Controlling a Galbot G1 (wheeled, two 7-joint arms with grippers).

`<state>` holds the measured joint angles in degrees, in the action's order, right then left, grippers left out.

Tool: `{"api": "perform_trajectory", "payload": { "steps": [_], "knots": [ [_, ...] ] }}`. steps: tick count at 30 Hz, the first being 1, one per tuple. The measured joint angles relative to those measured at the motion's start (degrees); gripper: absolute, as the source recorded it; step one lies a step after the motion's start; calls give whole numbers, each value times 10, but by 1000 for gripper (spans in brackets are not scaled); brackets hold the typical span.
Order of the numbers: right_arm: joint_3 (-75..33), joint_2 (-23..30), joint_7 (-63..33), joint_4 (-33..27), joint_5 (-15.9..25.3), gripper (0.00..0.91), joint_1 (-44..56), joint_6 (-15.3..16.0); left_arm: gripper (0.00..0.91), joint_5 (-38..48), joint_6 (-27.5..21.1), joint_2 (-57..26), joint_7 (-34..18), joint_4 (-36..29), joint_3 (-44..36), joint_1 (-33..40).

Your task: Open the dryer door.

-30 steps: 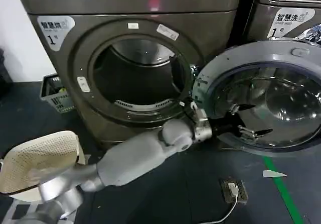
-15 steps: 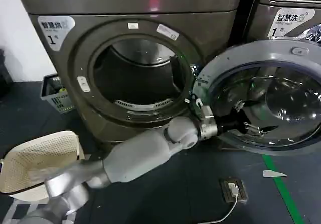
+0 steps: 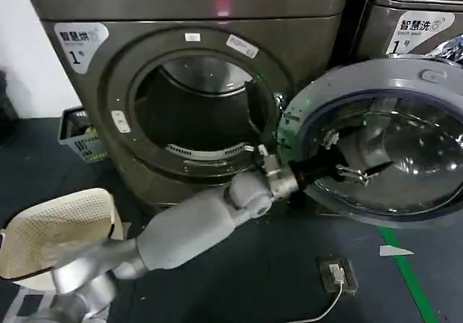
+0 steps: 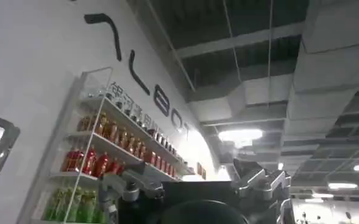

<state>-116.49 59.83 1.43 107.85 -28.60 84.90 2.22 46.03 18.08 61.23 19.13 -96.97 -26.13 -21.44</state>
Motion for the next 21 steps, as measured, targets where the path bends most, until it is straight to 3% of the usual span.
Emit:
{"api": "perform_trajectory", "payload": {
  "steps": [4, 9, 21],
  "knots": [
    [-9, -7, 2, 7, 20, 907, 8, -11, 907, -6, -3, -64, -1, -27, 21, -21],
    [-15, -16, 8, 22, 34, 907, 7, -13, 907, -38, -50, -160, -4, -41, 60, -48],
    [-25, -35, 10, 12, 44, 907, -1, -18, 907, -177, -121, -344, 17, -8, 91, -68]
  ]
}}
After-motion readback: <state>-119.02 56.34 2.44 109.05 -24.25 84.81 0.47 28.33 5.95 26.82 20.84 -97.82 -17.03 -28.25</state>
